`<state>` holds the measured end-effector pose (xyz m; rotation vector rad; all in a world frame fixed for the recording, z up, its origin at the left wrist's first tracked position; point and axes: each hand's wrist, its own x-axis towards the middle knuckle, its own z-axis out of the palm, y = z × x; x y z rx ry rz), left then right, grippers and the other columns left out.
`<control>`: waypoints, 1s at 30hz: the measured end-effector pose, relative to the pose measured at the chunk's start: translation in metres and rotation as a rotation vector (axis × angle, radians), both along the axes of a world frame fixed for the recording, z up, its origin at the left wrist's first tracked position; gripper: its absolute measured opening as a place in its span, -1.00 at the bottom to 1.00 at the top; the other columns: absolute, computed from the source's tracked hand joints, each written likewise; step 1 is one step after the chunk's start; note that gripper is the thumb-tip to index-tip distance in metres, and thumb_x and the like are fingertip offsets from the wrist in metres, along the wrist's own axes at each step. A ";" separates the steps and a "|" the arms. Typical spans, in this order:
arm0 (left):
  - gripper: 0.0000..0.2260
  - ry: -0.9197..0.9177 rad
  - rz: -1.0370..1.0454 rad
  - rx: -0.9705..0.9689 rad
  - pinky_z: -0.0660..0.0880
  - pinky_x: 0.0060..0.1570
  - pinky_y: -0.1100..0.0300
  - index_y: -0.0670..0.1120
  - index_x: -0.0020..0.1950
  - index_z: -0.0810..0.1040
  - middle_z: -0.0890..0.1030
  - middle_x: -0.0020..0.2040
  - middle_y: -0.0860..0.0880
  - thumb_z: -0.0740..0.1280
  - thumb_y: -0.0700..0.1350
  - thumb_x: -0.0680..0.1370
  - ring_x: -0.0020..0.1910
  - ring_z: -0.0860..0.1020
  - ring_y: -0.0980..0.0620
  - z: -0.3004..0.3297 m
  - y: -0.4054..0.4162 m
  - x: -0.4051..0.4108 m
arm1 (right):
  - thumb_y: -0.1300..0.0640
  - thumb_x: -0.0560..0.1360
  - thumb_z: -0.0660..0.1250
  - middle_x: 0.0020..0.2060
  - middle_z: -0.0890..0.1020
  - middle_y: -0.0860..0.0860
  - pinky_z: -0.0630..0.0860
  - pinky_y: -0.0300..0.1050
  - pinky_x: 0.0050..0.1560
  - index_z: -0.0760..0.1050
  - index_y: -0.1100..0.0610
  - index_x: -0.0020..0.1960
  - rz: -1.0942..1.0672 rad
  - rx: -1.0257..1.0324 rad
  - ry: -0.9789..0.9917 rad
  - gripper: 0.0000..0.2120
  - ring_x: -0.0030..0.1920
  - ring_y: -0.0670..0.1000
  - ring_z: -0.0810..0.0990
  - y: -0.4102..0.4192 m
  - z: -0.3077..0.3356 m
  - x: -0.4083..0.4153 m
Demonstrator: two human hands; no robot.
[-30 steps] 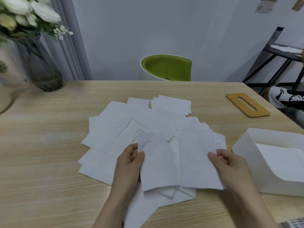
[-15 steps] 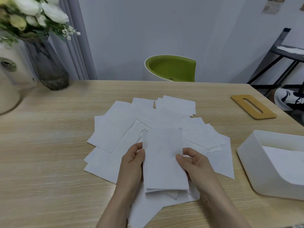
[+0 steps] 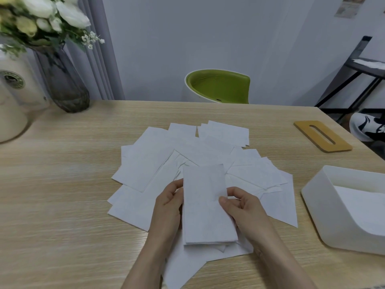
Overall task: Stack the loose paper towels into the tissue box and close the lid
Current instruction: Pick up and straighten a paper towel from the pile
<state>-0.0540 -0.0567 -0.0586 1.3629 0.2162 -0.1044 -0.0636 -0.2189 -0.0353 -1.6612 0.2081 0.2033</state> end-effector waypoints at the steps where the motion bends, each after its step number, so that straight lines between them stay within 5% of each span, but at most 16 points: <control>1: -0.81 -0.003 0.004 0.002 0.49 -0.36 0.31 0.05 0.03 0.66 0.72 -0.11 -0.01 0.24 -0.11 0.62 -0.21 0.64 0.09 -0.001 0.000 0.000 | 0.26 0.57 0.26 -0.41 0.67 0.00 0.38 -0.36 -0.46 0.57 0.13 -0.11 0.001 -0.005 -0.002 -0.86 -0.46 -0.14 0.56 0.000 -0.001 0.000; 9: -0.80 -0.033 -0.022 0.004 0.57 0.03 -0.03 0.11 0.07 0.63 0.71 -0.02 -0.02 0.32 0.06 0.48 -0.01 0.67 -0.04 -0.007 -0.001 0.001 | 0.18 0.54 0.32 -0.35 0.69 0.07 0.42 -0.20 -0.30 0.58 0.11 -0.12 0.004 -0.025 0.002 -0.91 -0.36 -0.06 0.59 -0.002 -0.003 -0.001; 14: -0.77 -0.050 0.030 0.047 0.52 -0.17 0.06 0.12 0.05 0.61 0.69 -0.15 -0.13 0.29 0.03 0.43 -0.22 0.62 -0.01 -0.010 -0.001 -0.001 | 0.10 0.49 0.39 -0.38 0.63 -0.08 0.43 -0.20 -0.21 0.58 -0.04 -0.12 -0.150 -0.346 -0.133 -0.96 -0.32 -0.13 0.55 -0.016 -0.006 0.006; 21: -0.81 -0.062 0.107 0.102 0.42 -0.24 0.13 0.07 0.07 0.59 0.59 -0.29 -0.03 0.24 -0.17 0.61 -0.30 0.51 0.06 -0.015 -0.002 0.002 | 0.06 0.48 0.39 0.05 0.54 -0.16 0.30 -0.08 0.17 0.51 -0.04 0.15 -0.110 -0.802 -0.391 -0.75 0.17 -0.08 0.35 -0.031 -0.005 0.051; 25: -0.81 -0.068 0.147 0.090 0.45 -0.27 0.19 0.07 0.05 0.59 0.62 -0.31 0.03 0.24 -0.18 0.61 -0.32 0.55 0.10 -0.015 0.000 0.002 | -0.01 0.49 0.36 0.14 0.53 -0.09 0.17 -0.10 0.17 0.46 0.00 0.24 -0.070 -0.786 -0.270 -0.66 0.31 -0.01 0.29 -0.029 -0.002 0.097; 30: -0.80 -0.054 0.149 0.066 0.47 -0.28 0.22 0.08 0.06 0.58 0.66 -0.26 0.00 0.24 -0.19 0.61 -0.29 0.59 0.11 -0.012 0.001 0.002 | -0.09 0.40 0.40 0.09 0.49 -0.06 0.15 -0.11 0.12 0.39 0.03 0.31 -0.004 -0.860 -0.124 -0.47 0.27 0.02 0.32 -0.025 0.002 0.129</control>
